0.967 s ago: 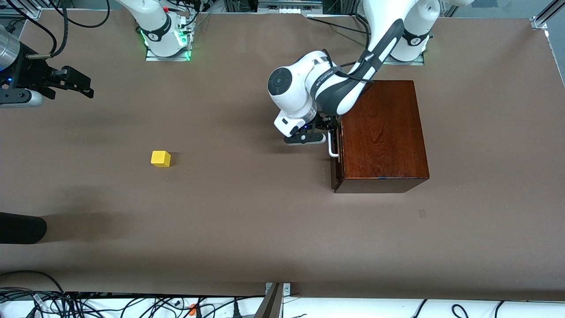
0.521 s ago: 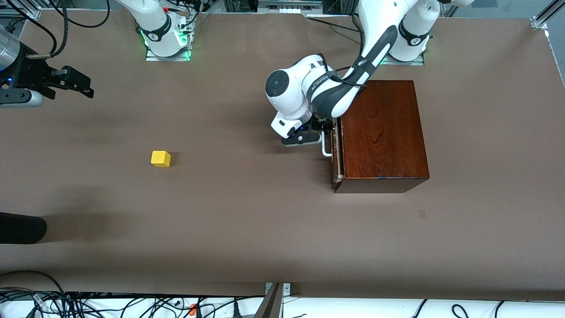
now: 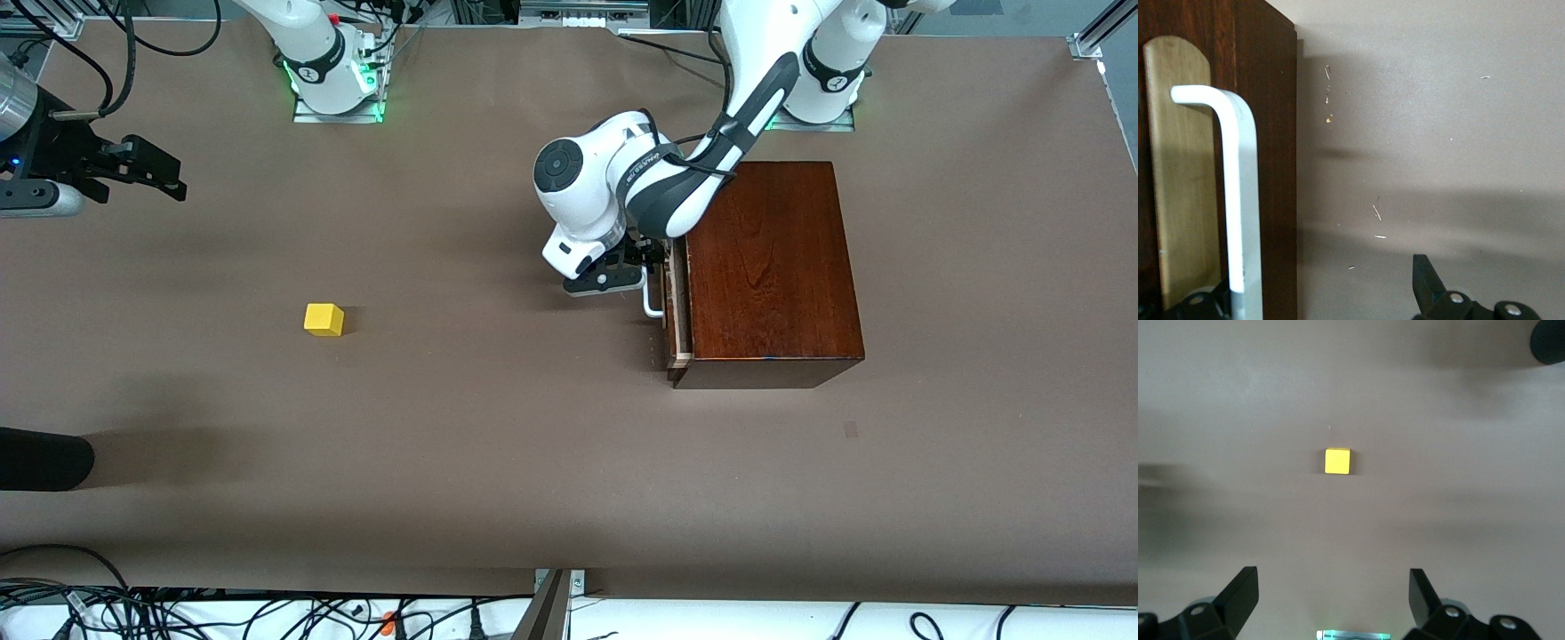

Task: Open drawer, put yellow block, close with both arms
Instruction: 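Pull the drawer open with the left gripper while the right gripper reaches the cube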

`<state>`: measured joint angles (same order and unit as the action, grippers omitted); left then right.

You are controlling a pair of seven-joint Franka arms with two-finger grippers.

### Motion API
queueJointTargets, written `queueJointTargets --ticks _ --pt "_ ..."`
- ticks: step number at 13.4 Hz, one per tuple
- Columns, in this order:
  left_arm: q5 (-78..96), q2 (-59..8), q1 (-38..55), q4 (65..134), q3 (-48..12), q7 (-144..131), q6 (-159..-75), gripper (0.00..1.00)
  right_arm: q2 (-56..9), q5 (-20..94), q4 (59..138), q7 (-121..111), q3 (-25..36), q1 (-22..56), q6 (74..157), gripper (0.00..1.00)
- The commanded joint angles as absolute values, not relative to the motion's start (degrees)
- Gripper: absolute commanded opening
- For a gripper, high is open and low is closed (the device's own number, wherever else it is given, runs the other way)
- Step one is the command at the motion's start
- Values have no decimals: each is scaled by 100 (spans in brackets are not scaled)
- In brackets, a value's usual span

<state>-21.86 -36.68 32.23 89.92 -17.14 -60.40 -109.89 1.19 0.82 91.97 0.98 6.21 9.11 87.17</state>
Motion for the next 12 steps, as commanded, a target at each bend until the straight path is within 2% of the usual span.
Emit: queueJointTargets --ticks 1,12 --pt "-1926 -3832 3419 8684 -1696 -6073 -11487 100 -17 79 9088 9 615 870 8701 100" --pt "-1819 -4148 3638 8130 -1696 -6047 -11391 100 -852 -149 9097 -9 580 914 8683 100"
